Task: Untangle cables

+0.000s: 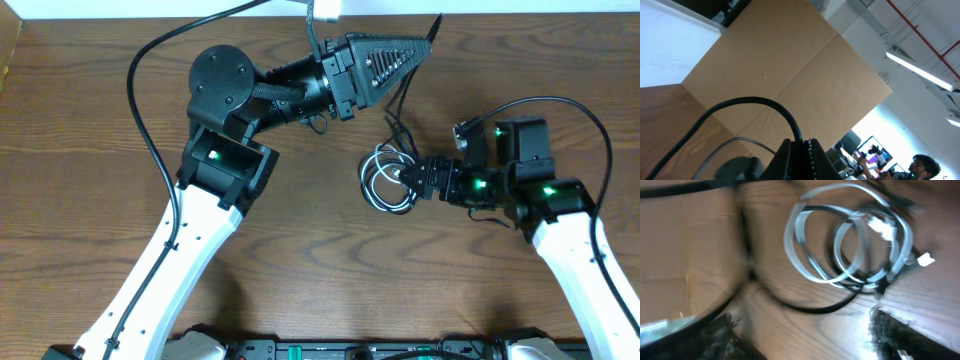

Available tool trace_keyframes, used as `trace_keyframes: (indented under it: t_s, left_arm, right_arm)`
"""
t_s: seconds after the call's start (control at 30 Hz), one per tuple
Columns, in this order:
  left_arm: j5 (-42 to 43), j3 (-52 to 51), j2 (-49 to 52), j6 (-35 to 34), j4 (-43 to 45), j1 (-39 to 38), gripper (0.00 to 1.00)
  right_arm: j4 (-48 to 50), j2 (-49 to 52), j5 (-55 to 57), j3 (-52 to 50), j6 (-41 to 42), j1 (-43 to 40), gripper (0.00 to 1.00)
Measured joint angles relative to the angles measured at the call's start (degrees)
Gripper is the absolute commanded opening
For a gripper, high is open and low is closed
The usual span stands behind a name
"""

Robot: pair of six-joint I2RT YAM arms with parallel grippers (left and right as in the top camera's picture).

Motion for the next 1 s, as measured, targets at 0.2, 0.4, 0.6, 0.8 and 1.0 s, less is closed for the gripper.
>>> trace_keyframes:
  t_s: [0.2,0.4,0.6,0.8,1.0]
  left_arm:
    - [0.09,0.0,-0.02,-1.95,2.97,0.0,0.08]
    - [0.17,0.0,-0.55,-4.2,4.17,0.0,0.08]
    - [0.17,0.02,-2.99,-3.82,3.41,3.1,0.08]
    - [-0.04,0.2,-3.52,-3.21,-9.6,5.97,0.08]
    - [-0.07,0.2,-2.99,-2.93,-13.73,5.9,0.07]
  right_arm:
    - [0.33,6.14,5.77,0.0,0.74,0.2,0.2]
    - [1.01,11.15,8.39,0.0,0.11,0.2,0.01]
    - [-0.59,11.45,4.98,0.0,0.09,0.17,0.01]
    - [-0.11,5.05,-3.74,0.0,0.11,-1.57,0.15]
    - [2.08,-8.22,-11.61,0.02,-0.15,-5.86,0.99]
